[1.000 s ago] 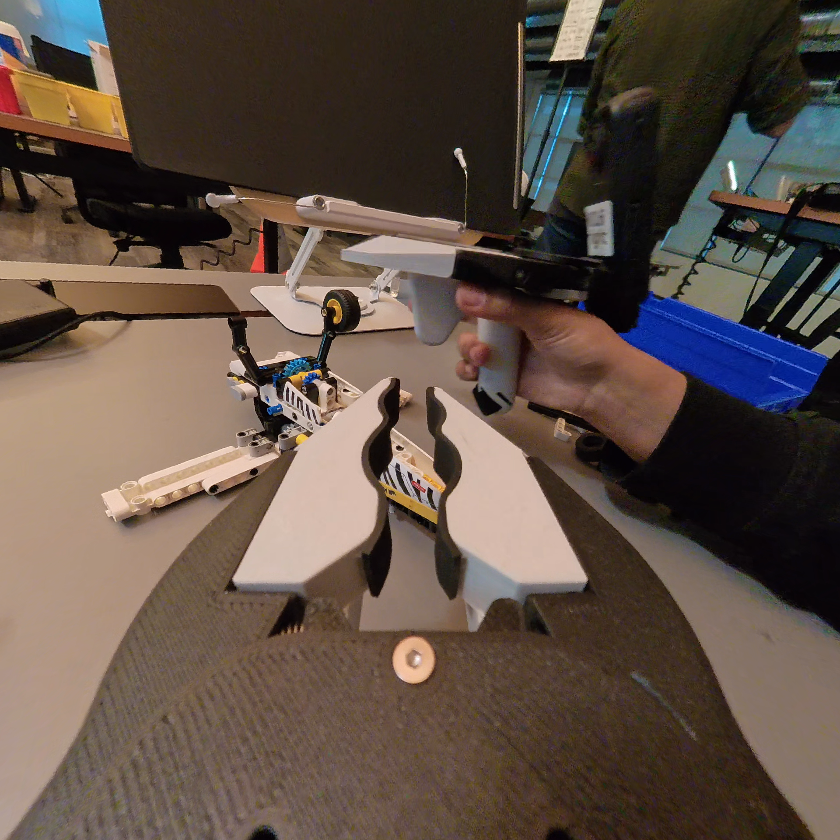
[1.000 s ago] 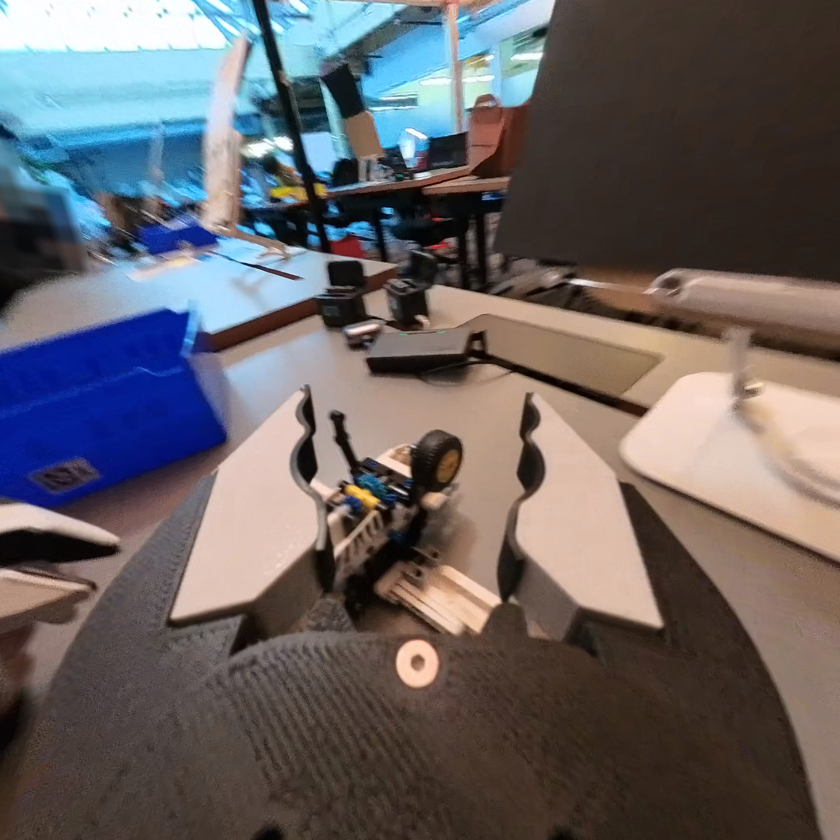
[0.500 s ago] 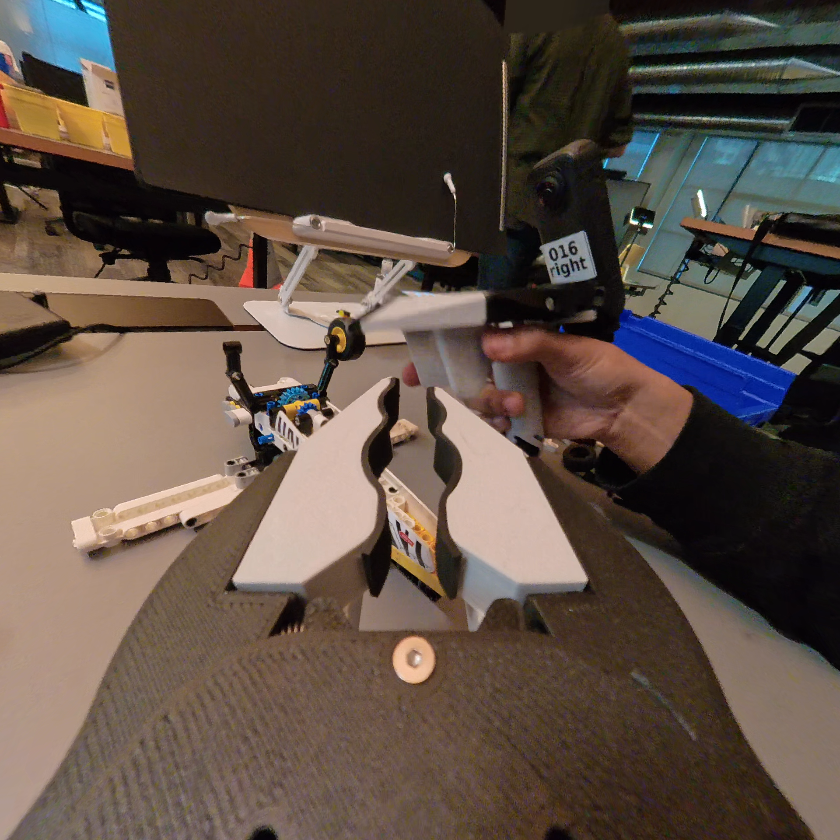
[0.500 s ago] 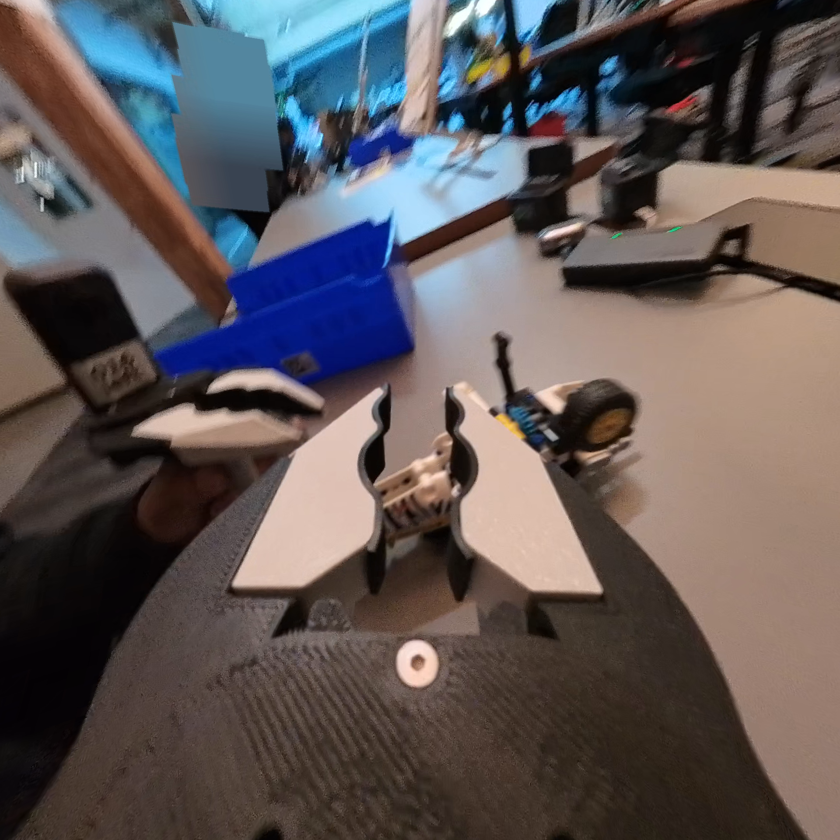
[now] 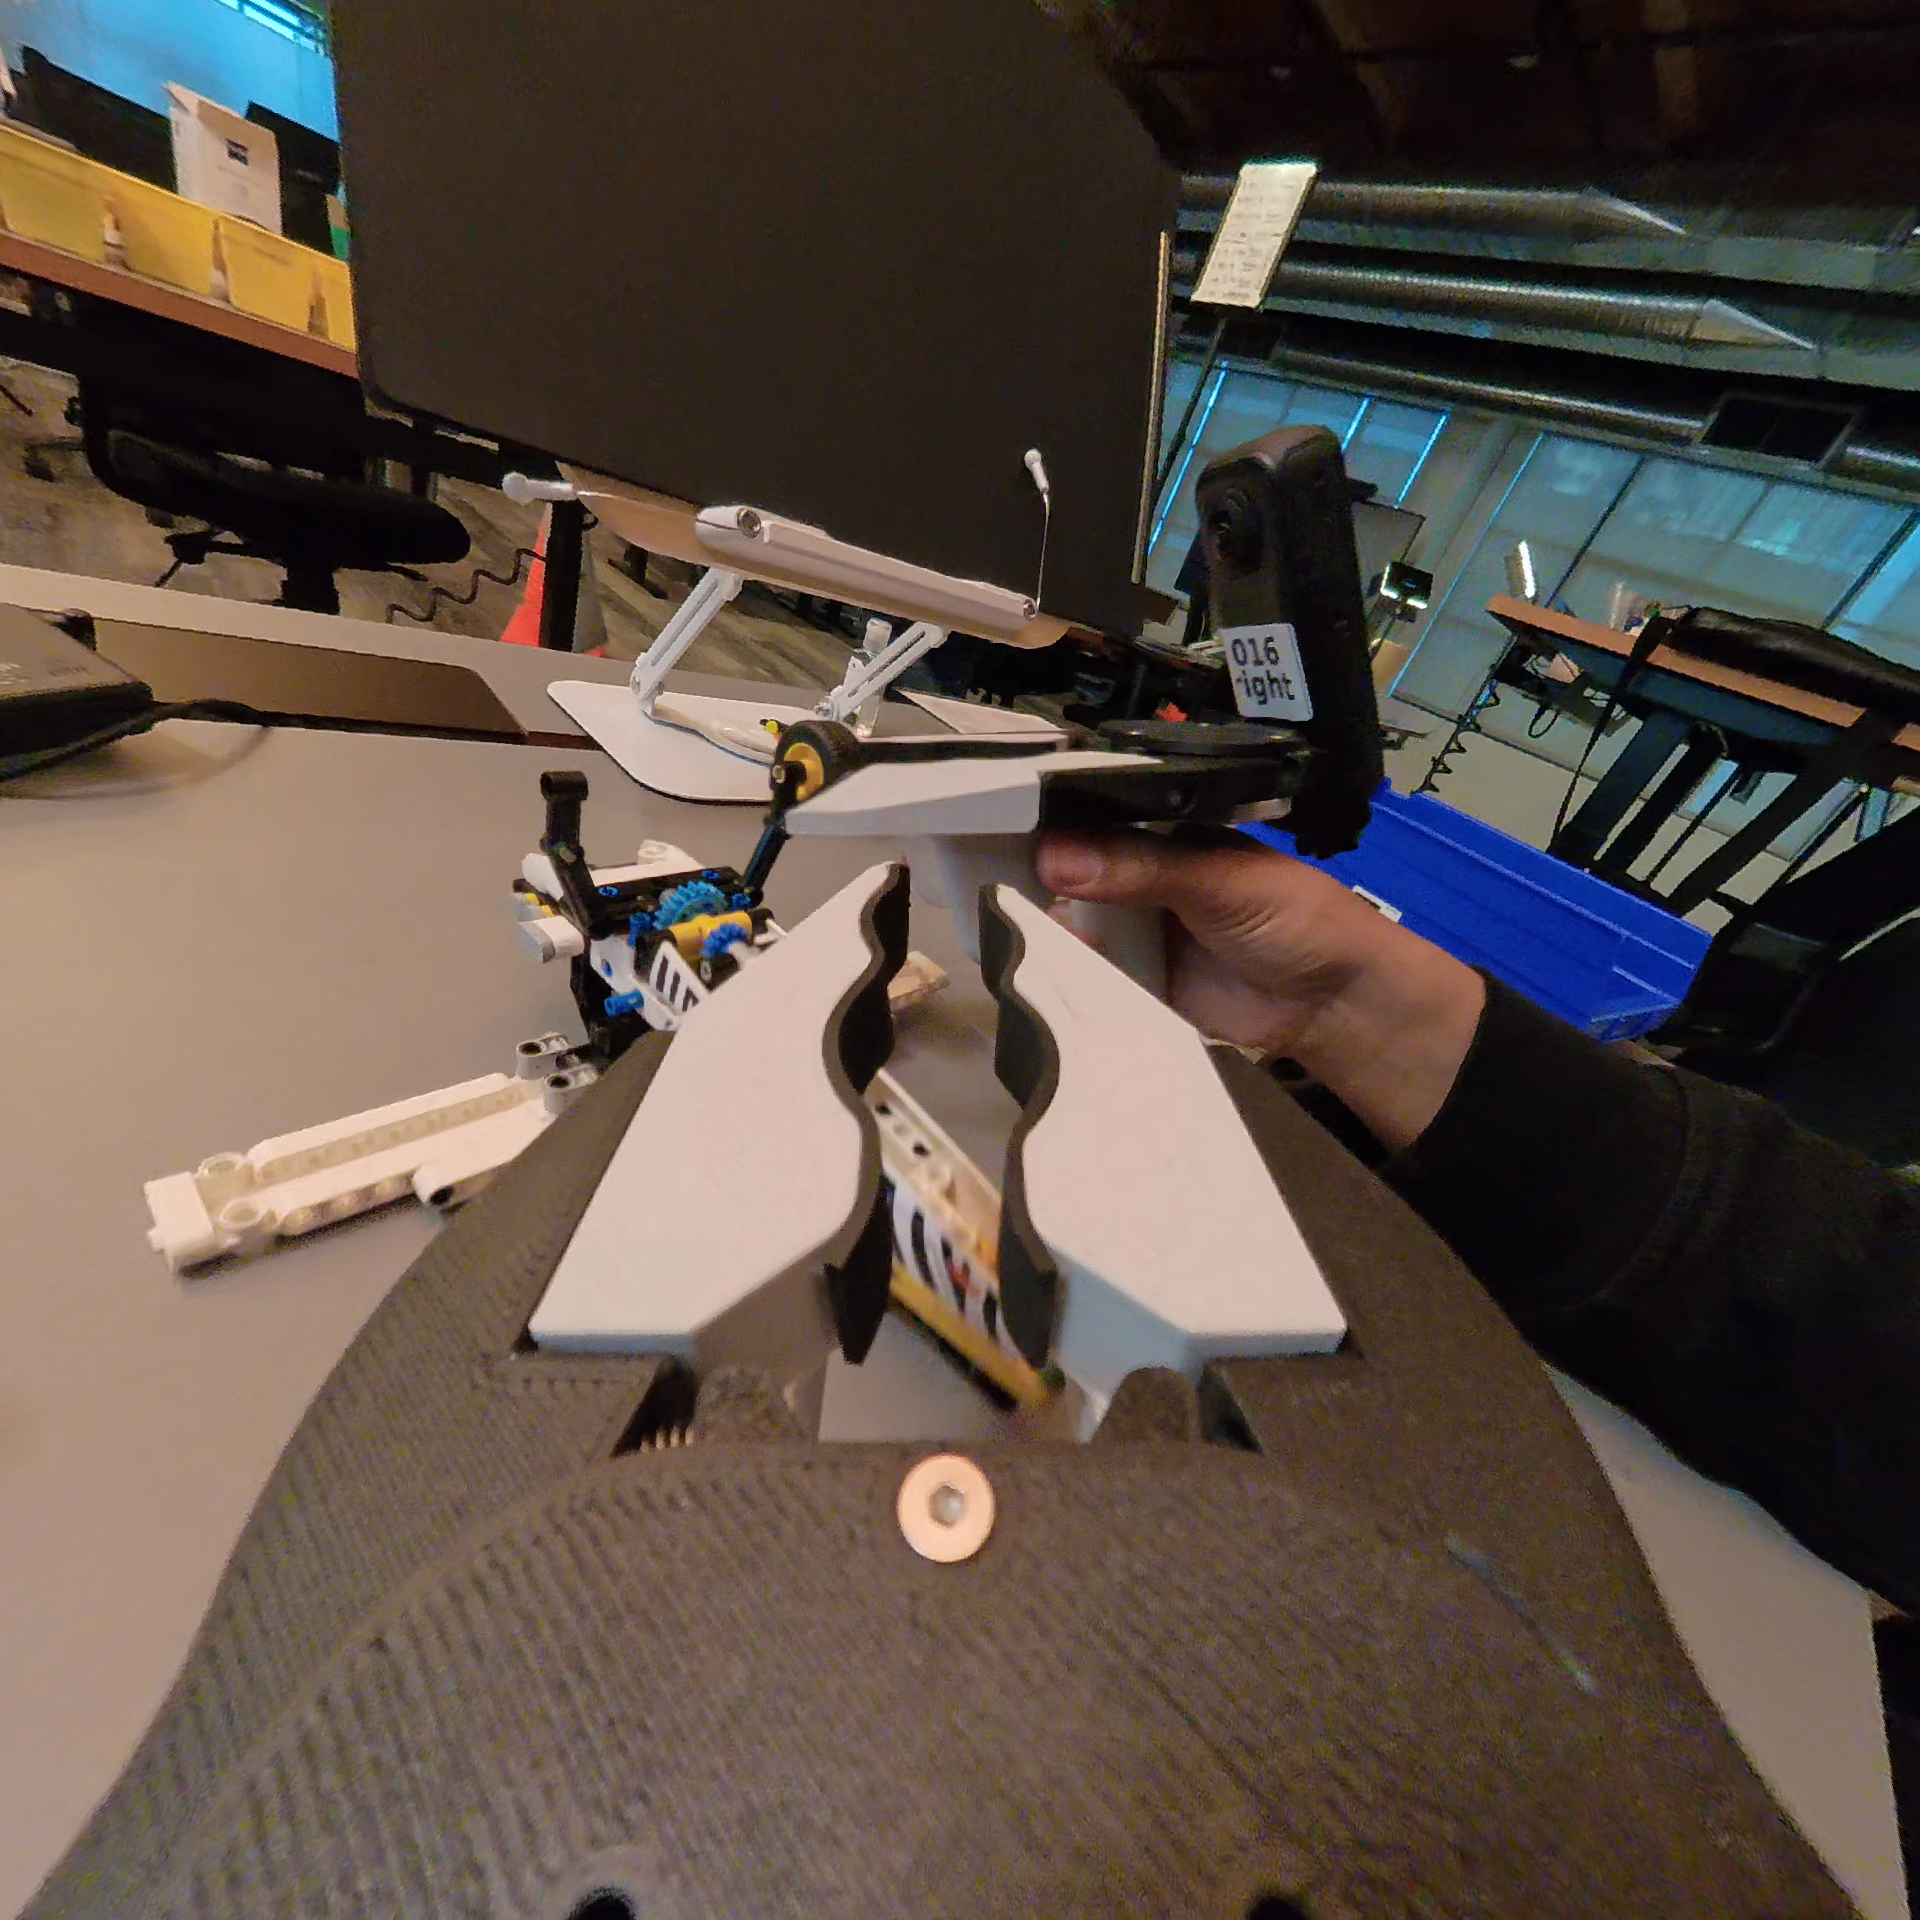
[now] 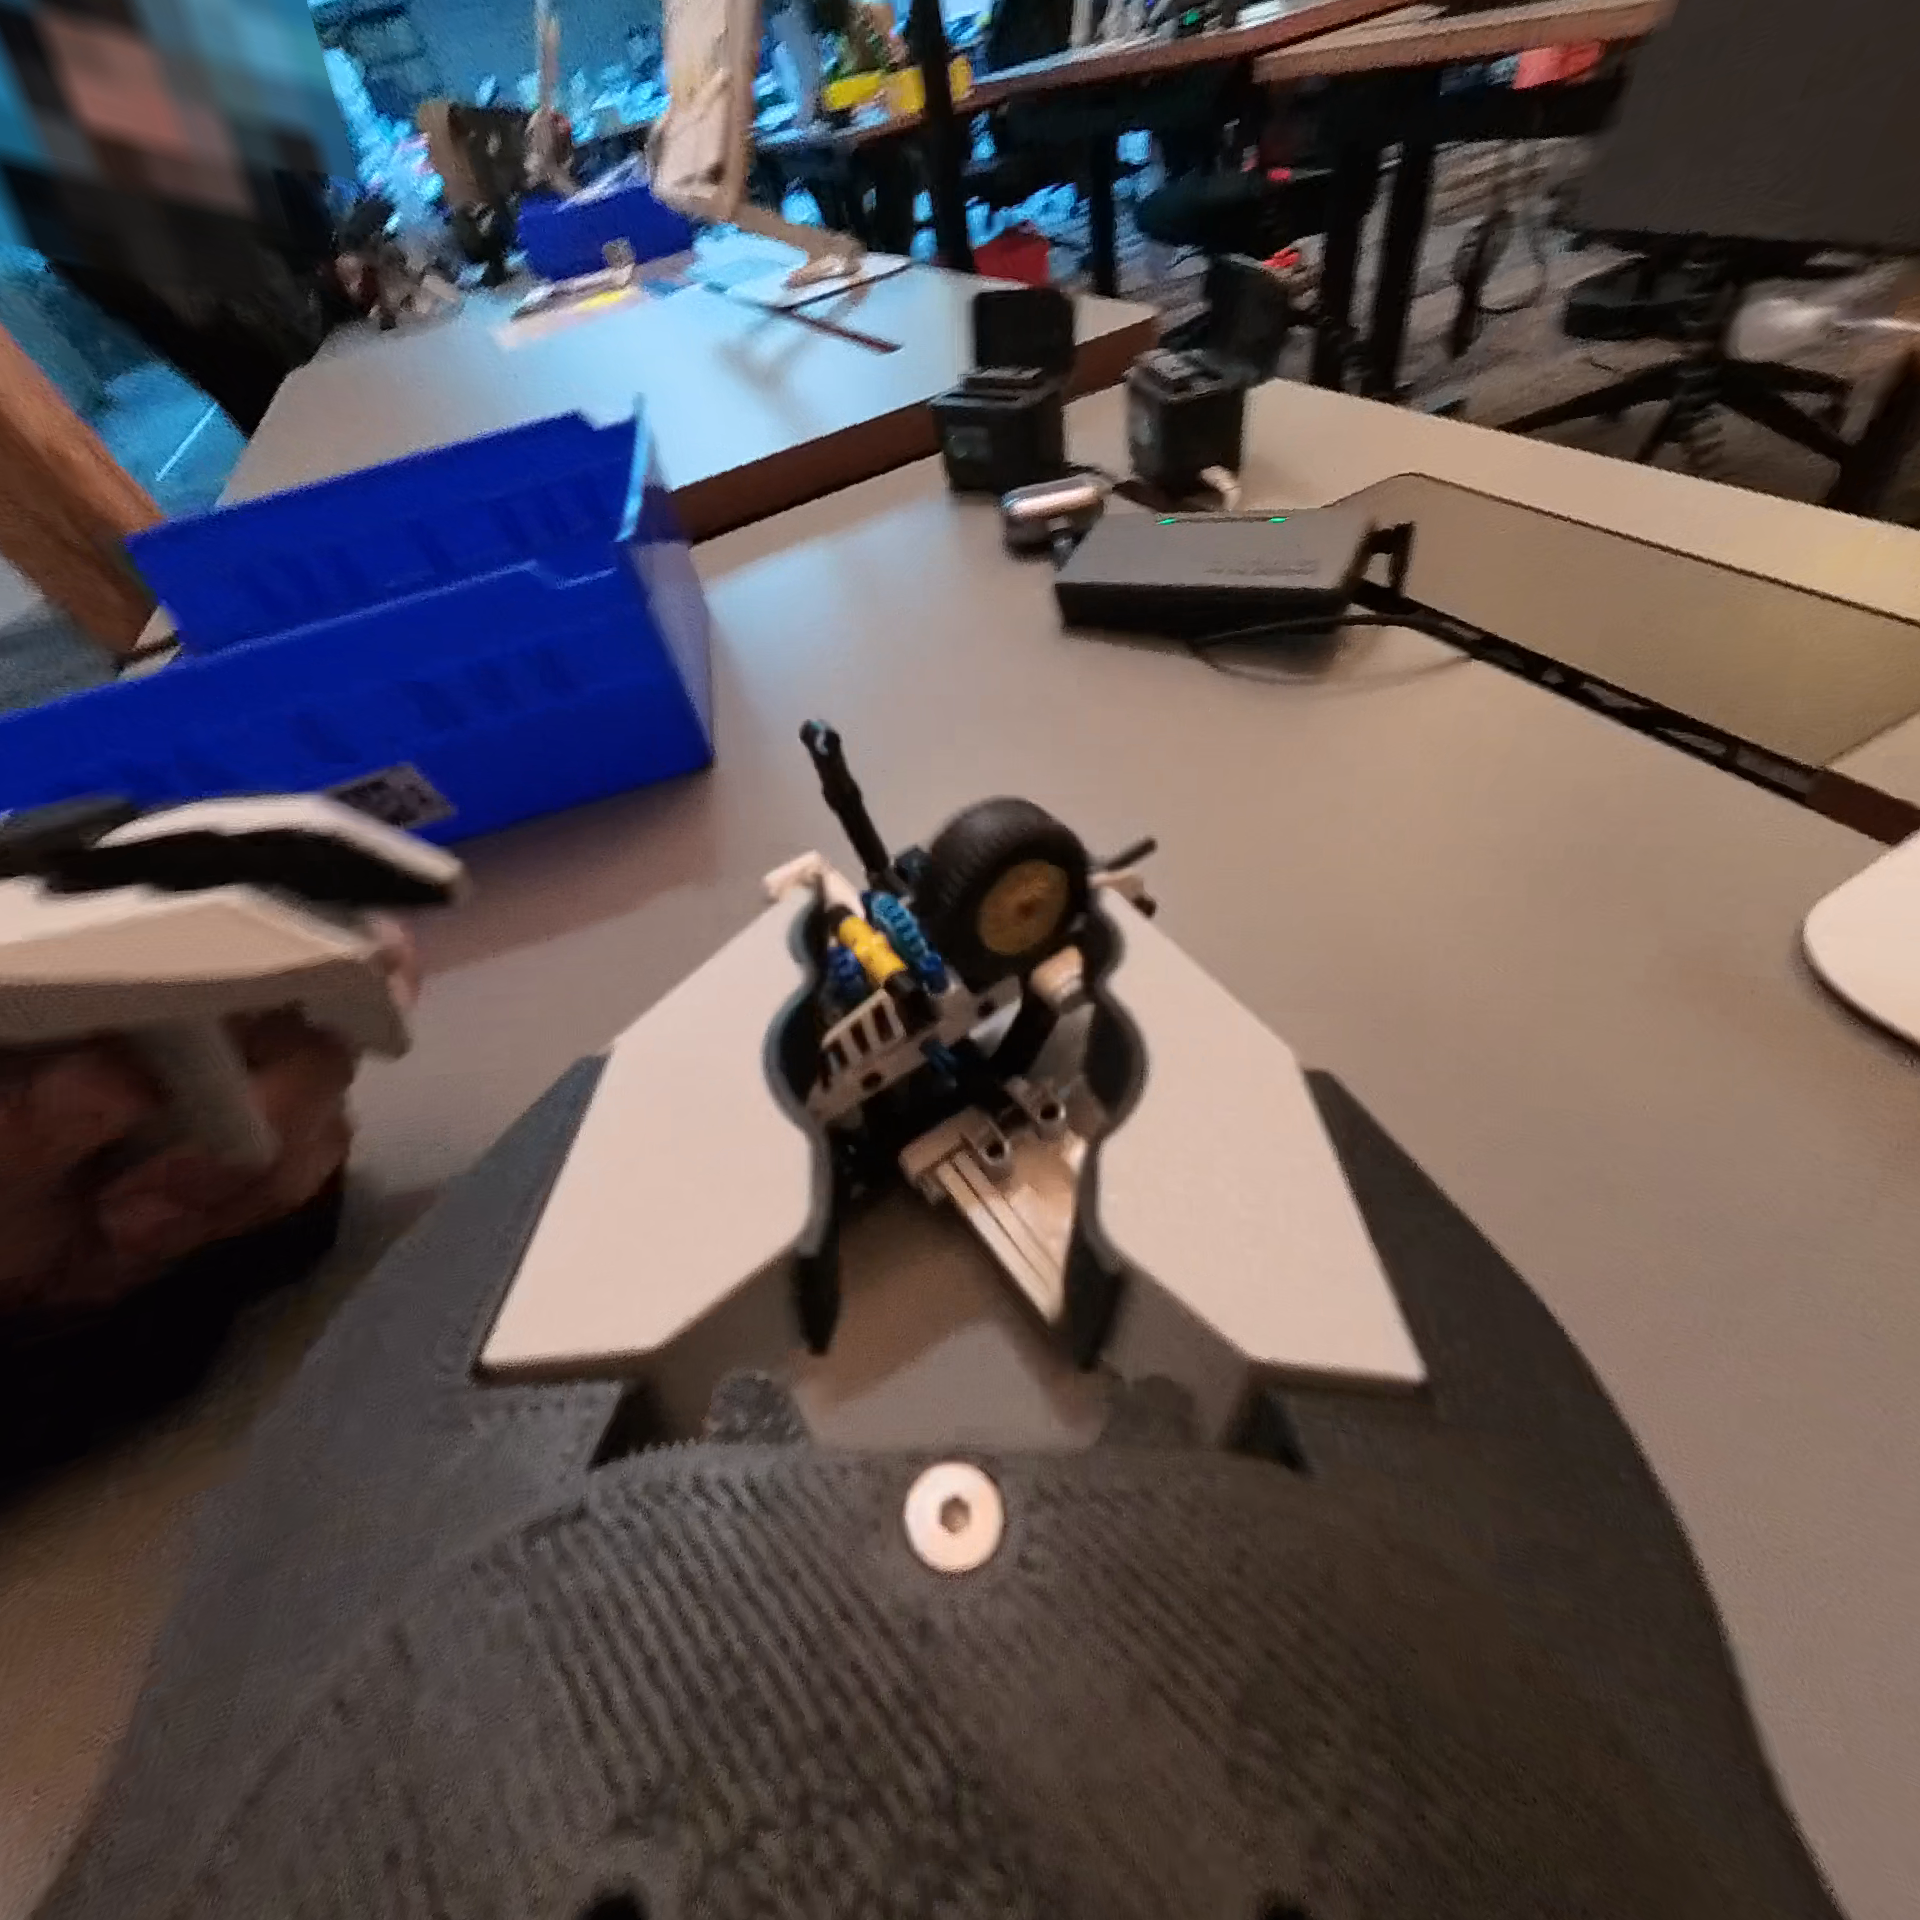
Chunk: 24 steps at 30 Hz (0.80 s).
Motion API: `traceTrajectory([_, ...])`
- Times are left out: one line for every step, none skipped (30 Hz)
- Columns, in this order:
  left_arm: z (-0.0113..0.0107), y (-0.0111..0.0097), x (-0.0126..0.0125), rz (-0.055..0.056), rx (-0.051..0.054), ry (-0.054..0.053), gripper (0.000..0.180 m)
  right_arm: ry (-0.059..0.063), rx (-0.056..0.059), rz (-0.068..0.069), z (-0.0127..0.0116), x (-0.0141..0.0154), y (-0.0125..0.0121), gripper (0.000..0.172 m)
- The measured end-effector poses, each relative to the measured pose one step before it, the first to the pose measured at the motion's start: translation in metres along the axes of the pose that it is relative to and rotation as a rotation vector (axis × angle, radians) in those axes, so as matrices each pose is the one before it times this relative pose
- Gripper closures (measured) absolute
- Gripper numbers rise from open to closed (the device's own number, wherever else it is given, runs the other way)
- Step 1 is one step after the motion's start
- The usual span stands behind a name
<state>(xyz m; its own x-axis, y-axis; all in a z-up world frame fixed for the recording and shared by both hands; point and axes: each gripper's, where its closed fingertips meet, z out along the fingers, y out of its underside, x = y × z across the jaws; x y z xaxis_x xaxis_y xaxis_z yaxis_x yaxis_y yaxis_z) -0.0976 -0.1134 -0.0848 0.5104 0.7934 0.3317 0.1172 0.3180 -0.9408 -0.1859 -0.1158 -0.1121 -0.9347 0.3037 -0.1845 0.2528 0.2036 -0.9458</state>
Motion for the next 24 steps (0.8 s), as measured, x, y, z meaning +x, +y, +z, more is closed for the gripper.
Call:
traceTrajectory([-0.00096,-0.00099,-0.00013,0.0052,0.0026,0.0018,0.171,-0.0415,-0.023,-0.024,-0.00414,-0.01017,0.00237,0.135])
traceTrajectory([-0.00093,-0.00082,-0.00027,0.0144,-0.0039,0.0083,0.171,-0.0552,-0.0296,-0.0141,-0.00404,-0.01313,0.00406,0.142])
traceTrajectory([-0.00087,0.00082,-0.00135,0.0209,-0.0221,0.0101,0.171,-0.0615,-0.0314,-0.0132,-0.00305,-0.01508,0.00524,0.147])
traceTrajectory([-0.00108,0.00279,-0.00308,0.0145,-0.0436,0.0078,0.169,-0.0533,-0.035,-0.0216,-0.00128,-0.01467,0.00628,0.15])
traceTrajectory([-0.00119,0.00302,-0.00317,0.0039,-0.0509,0.0073,0.166,-0.0406,-0.0403,-0.0306,0.0005,-0.01297,0.0075,0.153])
traceTrajectory([-0.00174,0.00137,-0.00208,0.0014,-0.0395,0.0096,0.164,-0.0277,-0.0251,-0.0376,0.00142,-0.0111,0.00587,0.154])
traceTrajectory([-0.00228,-0.00134,-0.00085,0.0066,-0.0158,0.0071,0.164,-0.0035,-0.0049,-0.036,0.00079,-0.00705,0.00247,0.154])
traceTrajectory([-0.00245,-0.0031,0.00059,0.0118,0.0012,0.0082,0.163,0.0139,0.003,-0.0268,-0.00046,-0.00319,0.00044,0.155])
traceTrajectory([-0.0017,-0.00331,0.00142,0.0101,0.0017,0.0098,0.162,0.0143,0.0053,-0.0148,-0.00184,-0.00156,-0.00052,0.15])
traceTrajectory([-0.00077,-0.00231,0.00151,0.0044,-0.0069,0.0097,0.162,0.0147,0.0105,-0.0048,-0.00314,-0.00015,-0.00142,0.149])
traceTrajectory([0.00054,-0.00113,0.00078,-0.0047,-0.0155,0.0046,0.164,0.0173,0.0156,0.0017,-0.00405,0.00142,-0.00199,0.147])
traceTrajectory([0.00207,0.00084,-0.00046,-0.0109,-0.0304,-0.0013,0.169,0.0235,0.0181,0.0049,-0.00449,0.00338,-0.00204,0.142])
traceTrajectory([0.00325,0.00329,-0.00212,-0.0148,-0.0515,-0.0095,0.172,0.0335,0.0198,0.0059,-0.00453,0.00611,-0.00143,0.138])
traceTrajectory([0.00404,0.00446,-0.0023,-0.0085,-0.0658,-0.0086,0.171,0.0436,0.0255,0.0082,-0.00395,0.00892,-0.00173,0.135])
traceTrajectory([0.0042,0.00415,-0.00161,0.0059,-0.0643,-0.0027,0.171,0.0468,0.0341,0.0116,-0.00266,0.01008,-0.00271,0.13])
traceTrajectory([0.00393,0.00224,-0.00076,0.021,-0.0485,0.001,0.171,0.0307,0.0401,0.0146,-0.00097,0.00707,-0.00397,0.122])
traceTrajectory([0.00376,0.00063,-0.00106,0.0282,-0.0296,-0.0014,0.171,0.0043,0.0355,0.018,0.00032,0.0019,-0.00407,0.117])
traceTrajectory([0.00335,0.00012,-0.00197,0.0244,-0.0193,-0.0069,0.172,-0.0126,0.0231,0.0169,0.00117,-0.00188,-0.00274,0.115])
traceTrajectory([0.00342,0.00101,-0.00212,0.0174,-0.0222,-0.0062,0.172,-0.0111,0.0116,0.008,0.00201,-0.00269,-0.0011,0.111])
traceTrajectory([0.00377,0.00264,-0.00021,0.0161,-0.033,0.0034,0.171,-0.0007,0.0023,-0.0064,0.00222,-0.00187,0.00041,0.11])
traceTrajectory([0.00393,0.0037,0.00021,0.0171,-0.0381,-0.0003,0.17,0.0057,-0.0073,-0.0196,0.0025,-0.00119,0.00206,0.11])
traceTrajectory([0.00402,0.00426,0.00004,0.0211,-0.0393,-0.0092,0.17,0.0111,-0.0137,-0.0265,0.00248,-0.00045,0.00309,0.109])
traceTrajectory([0.00386,0.00428,-0.00116,0.023,-0.0363,-0.0249,0.17,0.0111,-0.0144,-0.0282,0.00256,-0.00041,0.00329,0.109])
traceTrajectory([0.00367,0.00375,-0.00191,0.0261,-0.0269,-0.0335,0.169,0.0054,-0.0116,-0.025,0.00261,-0.00118,0.00279,0.11])
